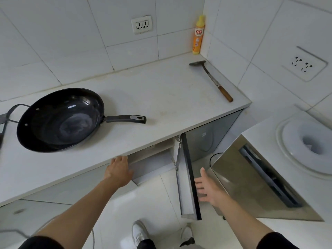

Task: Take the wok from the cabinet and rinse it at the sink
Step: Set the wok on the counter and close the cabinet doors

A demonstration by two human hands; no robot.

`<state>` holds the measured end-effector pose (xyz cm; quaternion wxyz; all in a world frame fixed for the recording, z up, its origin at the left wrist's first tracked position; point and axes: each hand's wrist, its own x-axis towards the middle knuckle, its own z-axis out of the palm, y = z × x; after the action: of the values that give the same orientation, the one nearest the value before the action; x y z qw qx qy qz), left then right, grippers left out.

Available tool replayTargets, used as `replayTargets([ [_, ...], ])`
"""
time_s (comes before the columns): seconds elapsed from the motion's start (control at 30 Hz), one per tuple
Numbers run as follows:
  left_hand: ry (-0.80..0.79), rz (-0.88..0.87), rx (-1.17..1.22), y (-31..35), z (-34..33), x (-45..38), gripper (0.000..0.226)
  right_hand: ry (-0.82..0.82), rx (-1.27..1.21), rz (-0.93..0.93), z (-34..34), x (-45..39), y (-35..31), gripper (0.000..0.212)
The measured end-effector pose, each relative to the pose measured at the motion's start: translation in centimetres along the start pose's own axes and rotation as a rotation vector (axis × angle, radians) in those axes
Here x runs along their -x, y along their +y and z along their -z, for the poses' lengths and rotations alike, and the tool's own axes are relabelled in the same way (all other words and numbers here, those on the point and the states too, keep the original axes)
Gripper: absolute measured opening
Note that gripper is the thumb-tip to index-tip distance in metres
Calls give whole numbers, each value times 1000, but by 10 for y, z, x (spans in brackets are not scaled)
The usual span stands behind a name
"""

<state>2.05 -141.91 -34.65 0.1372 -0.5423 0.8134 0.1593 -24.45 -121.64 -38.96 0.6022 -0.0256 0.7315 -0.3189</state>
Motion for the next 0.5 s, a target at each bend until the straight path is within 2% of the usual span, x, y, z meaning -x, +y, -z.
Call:
replayTargets([
  [0.23,22,-68,13,-56,16,-17,45,-10,-214,-34,-69,-3,3,81],
  [0.4,-18,-103,43,-100,9,-24,54,-22,-353,-22,-121,-11,-1,84],
  [0.5,17,-128,16,-115,4,-24,54,-29,-452,-17,-146,-16,-10,83],
])
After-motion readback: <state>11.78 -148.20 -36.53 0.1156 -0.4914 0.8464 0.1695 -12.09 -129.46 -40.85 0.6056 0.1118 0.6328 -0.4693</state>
